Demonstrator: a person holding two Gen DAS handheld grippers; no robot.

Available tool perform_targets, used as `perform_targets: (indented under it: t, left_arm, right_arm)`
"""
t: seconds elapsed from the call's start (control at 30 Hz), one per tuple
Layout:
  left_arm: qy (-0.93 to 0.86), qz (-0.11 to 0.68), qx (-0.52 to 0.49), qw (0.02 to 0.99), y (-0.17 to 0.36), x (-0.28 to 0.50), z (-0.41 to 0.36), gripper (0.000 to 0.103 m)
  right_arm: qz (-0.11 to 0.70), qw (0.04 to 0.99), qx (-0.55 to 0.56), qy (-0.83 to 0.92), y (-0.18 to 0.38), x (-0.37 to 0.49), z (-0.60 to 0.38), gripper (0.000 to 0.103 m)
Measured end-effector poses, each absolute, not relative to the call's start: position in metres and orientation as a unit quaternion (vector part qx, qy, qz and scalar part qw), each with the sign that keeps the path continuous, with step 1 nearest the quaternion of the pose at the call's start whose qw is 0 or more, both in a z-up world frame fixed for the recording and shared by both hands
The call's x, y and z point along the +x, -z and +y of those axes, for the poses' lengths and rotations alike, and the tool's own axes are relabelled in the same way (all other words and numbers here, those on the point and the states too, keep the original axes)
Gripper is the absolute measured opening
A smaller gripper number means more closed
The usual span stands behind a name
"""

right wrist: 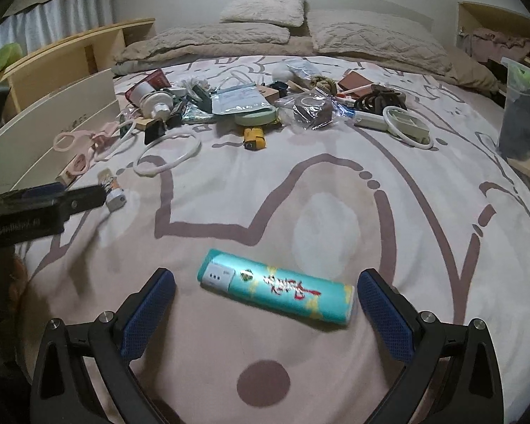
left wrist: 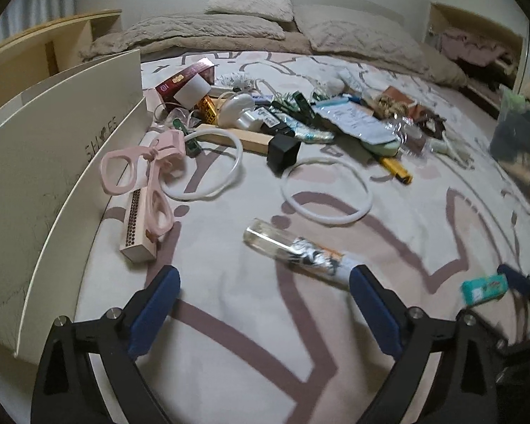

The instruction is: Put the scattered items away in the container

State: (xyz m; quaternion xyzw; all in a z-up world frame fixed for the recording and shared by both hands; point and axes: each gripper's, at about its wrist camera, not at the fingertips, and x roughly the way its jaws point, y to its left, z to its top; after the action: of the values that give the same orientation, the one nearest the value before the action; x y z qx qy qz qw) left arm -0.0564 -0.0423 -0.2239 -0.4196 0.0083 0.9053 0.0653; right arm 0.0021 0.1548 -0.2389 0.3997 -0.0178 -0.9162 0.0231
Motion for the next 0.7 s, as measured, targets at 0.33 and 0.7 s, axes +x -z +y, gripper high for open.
perform_targets:
  t: [0.33, 0.7]
  left_arm:
    - [-0.894, 0.025, -0.431, 0.121, 0.23, -0.066, -0.033, 0.103]
    - [-0.874, 0.05, -0.456, 0.161, 0.236, -0.087, -0.029, 0.103]
  right_arm:
    - [0.01, 0.038, 0.388, 0.921, 0.24, 0.002, 0.153, 0.083]
    - [0.02, 0.078, 0.387, 0.919, 0.242, 0.012, 0.158, 0.083]
